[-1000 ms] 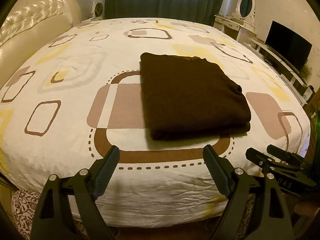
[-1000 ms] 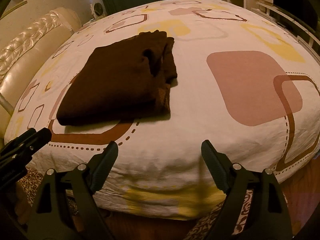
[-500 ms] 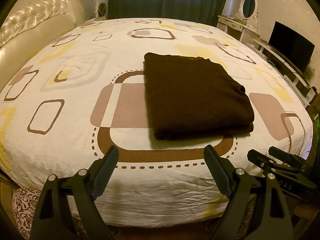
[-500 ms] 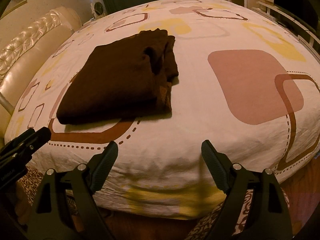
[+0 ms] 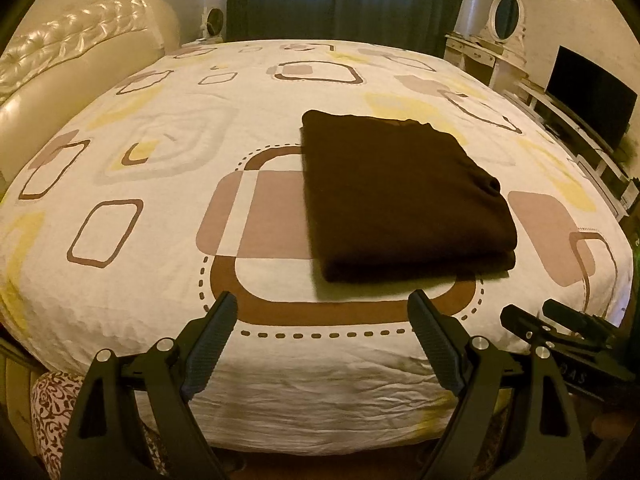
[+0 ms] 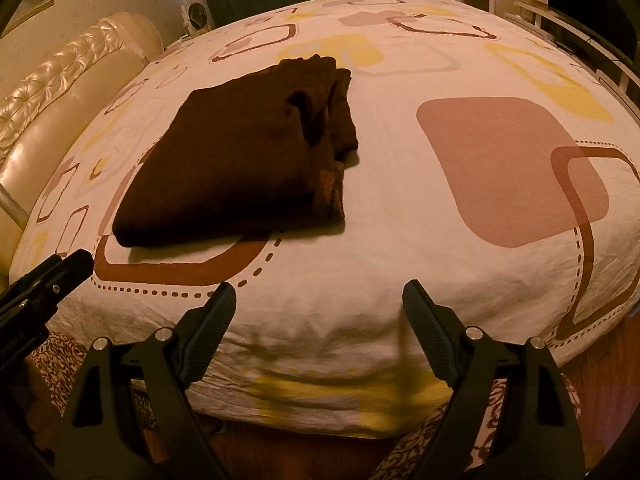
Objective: Fold small clothes
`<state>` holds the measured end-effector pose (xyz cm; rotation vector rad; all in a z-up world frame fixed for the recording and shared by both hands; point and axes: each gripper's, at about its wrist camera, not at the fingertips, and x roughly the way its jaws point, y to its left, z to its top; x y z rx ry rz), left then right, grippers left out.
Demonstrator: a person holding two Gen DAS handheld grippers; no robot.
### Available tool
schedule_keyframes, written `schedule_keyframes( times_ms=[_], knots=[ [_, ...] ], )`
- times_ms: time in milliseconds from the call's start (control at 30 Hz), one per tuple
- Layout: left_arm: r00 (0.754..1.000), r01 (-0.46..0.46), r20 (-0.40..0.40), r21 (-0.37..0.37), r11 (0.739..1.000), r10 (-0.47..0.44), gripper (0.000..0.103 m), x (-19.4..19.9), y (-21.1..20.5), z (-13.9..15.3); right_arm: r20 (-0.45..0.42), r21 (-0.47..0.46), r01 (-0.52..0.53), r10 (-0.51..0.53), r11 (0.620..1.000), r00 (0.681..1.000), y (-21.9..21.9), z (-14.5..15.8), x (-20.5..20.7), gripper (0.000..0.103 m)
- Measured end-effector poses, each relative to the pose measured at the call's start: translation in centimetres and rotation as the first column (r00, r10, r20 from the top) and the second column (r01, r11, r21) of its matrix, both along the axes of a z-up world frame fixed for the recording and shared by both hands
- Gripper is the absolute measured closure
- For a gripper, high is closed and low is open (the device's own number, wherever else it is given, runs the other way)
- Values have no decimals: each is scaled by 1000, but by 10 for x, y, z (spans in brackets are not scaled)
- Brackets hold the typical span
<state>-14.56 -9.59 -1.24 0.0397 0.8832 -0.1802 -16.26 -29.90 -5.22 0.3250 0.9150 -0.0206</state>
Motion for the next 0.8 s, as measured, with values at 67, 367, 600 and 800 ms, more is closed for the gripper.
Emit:
schedule_keyframes(
  times_ms=[67,367,600,800],
  knots=[
    [1000,-2,0,0,1000,2,17,0,0,0,0,-2,-1,1,1000,1000,0,0,0,18],
    [1000,-23,6,16,1000,23,17,-2,-1,1,-5,3,-3,3,1000,1000,4,-3,-2,18],
    [1000,-16,12,37,999,16,17,-1,-1,2,-11,8,-11,11,1000,1000,6,-4,-1,18],
    [1000,-12,20,48,999,12,17,-1,-3,2,-15,12,-15,15,1000,1000,6,-5,0,18]
  ],
)
